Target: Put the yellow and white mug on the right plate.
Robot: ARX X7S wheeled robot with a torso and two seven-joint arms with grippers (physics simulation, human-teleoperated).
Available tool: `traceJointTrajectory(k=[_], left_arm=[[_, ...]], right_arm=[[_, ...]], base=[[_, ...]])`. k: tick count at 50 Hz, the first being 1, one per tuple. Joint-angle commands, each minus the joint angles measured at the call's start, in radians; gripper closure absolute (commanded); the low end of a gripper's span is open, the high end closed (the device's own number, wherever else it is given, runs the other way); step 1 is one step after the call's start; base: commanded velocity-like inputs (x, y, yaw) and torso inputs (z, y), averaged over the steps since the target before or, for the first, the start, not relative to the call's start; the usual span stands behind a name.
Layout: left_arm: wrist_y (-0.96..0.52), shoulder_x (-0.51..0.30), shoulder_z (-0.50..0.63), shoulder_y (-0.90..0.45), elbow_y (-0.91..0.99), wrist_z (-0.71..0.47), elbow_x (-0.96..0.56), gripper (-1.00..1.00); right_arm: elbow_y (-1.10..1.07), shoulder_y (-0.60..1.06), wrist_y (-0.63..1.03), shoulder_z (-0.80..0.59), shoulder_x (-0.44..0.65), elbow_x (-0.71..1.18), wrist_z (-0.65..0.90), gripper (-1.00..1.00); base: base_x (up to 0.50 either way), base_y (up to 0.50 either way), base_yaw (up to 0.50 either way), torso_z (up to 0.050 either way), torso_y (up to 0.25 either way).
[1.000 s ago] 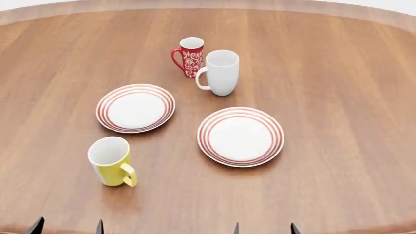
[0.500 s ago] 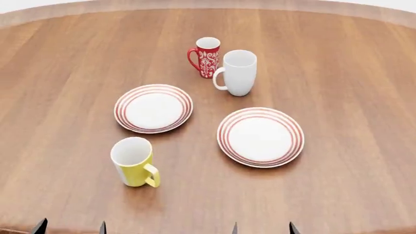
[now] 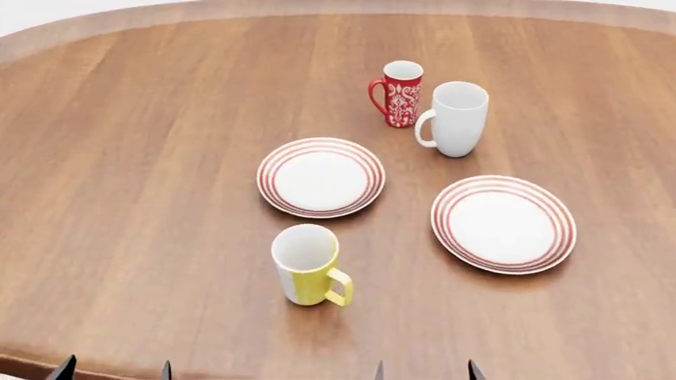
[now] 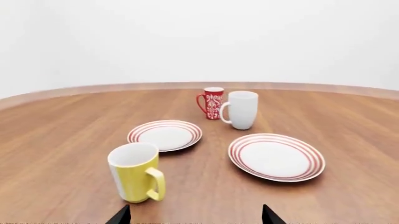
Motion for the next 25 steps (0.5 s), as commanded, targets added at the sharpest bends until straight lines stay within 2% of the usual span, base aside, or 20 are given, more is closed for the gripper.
traceJointTrajectory(k=[1,14,25], left_arm=[[0.004,-0.008,0.014,0.0,-0.002,-0.01,-0.005,-1.0],[0.006,-0.017,0.026,0.0,0.0,-0.019,-0.01,-1.0],[0.013,-0.023,0.035,-0.005,-0.013,-0.027,-0.013,-1.0]], right_arm=[[0.008,0.012,0.021,-0.012,0.011,-0.009,0.026,-1.0],[0.002,0.008,0.005,-0.015,0.021,0.014,0.028,-1.0],[-0.007,0.006,0.004,-0.023,0.028,0.035,0.026,-1.0]], base=[[0.0,0.0,0.0,0.0,0.0],[0.02,0.0,0.0,0.0,0.0],[0.49,0.0,0.0,0.0,0.0]])
